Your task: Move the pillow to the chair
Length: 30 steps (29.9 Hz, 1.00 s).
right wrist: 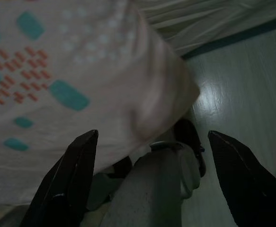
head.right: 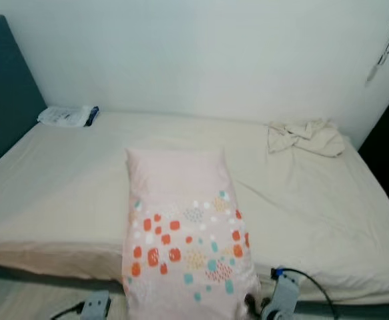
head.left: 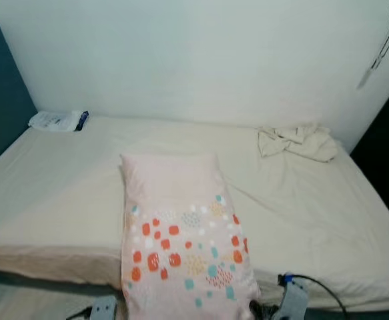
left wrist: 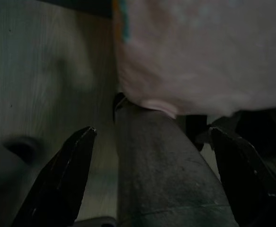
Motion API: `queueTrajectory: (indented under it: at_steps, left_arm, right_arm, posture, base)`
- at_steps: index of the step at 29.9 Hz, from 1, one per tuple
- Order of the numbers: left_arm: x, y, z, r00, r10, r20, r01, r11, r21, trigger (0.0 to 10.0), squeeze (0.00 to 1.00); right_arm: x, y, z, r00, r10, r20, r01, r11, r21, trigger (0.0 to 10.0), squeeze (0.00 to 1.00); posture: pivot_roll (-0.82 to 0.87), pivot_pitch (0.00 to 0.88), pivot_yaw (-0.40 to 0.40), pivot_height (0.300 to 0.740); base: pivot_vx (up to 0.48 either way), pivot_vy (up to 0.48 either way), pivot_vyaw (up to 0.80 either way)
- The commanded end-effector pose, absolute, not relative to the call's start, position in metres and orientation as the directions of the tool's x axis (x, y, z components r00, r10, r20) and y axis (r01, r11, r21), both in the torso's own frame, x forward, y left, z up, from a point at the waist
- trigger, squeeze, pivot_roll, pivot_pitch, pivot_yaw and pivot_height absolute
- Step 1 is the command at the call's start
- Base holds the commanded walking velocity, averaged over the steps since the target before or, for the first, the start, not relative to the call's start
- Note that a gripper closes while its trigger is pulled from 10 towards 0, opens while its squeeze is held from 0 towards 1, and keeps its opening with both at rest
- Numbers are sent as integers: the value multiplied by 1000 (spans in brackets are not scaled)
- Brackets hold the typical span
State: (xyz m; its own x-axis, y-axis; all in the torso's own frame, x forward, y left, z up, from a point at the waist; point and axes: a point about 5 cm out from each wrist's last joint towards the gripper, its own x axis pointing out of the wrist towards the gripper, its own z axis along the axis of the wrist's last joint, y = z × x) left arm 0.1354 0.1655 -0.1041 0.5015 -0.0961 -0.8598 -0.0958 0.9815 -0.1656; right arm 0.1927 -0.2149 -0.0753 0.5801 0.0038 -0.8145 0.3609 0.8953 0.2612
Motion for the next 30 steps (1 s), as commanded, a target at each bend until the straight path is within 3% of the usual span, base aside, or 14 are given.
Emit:
queueTrajectory:
  at_steps: [1, 8, 13, 14, 18, 24, 25, 26, 30]
  left_arm:
    - [119, 165, -110, 448, -93, -889, -122, 979, -164, 10000, 0]
    - [131, 166, -106, 506, -84, -858, -160, 969, -189, 10000, 0]
    - [183, 173, -81, 705, -57, -707, -241, 918, -314, 10000, 0]
    - [216, 180, -60, 813, -45, -580, -231, 891, -392, 10000, 0]
    - [255, 191, -28, 910, -30, -414, -172, 880, -443, 10000, 0]
    - [290, 194, 9, 969, -94, -227, -19, 894, -448, 10000, 0]
    - [290, 194, 9, 969, -94, -227, -19, 894, -448, 10000, 0]
    - [297, 186, 16, 962, -181, -205, 90, 918, -385, 10000, 0]
    - [295, 175, 12, 939, -252, -235, 154, 917, -368, 10000, 0]
  right_arm:
    - [198, -211, -73, 599, 3, -801, 374, 883, 282, 10000, 0]
    - [219, -213, -61, 656, -13, -755, 374, 874, 310, 10000, 0]
    - [226, -214, -56, 673, -12, -740, 358, 880, 311, 10000, 0]
    - [223, -212, -59, 658, -1, -753, 332, 898, 289, 10000, 0]
    - [213, -209, -65, 619, 16, -785, 287, 926, 245, 10000, 0]
    - [198, -206, -74, 567, 26, -823, 239, 951, 195, 10000, 0]
    - [198, -206, -74, 567, 26, -823, 239, 951, 195, 10000, 0]
    - [193, -204, -77, 553, 42, -832, 228, 953, 200, 10000, 0]
    - [194, -198, -78, 553, 75, -830, 199, 955, 219, 10000, 0]
  posture:
    - [-61, 72, -26, 698]
    - [-63, 74, -22, 698]
    - [-67, 78, -31, 698]
    - [-63, 77, -35, 698]
    - [-59, 75, -43, 698]
    - [-65, 73, -34, 698]
    - [-65, 73, -34, 698]
    - [-71, 72, -29, 698]
    - [-79, 71, -18, 698]
  base:
    - [0, 0, 0]
    - [0, 0, 0]
    - [0, 0, 0]
    - [0, 0, 0]
    - [0, 0, 0]
    - [0, 0, 0]
    - [0, 0, 0]
    - [0, 0, 0]
    - [0, 0, -517]
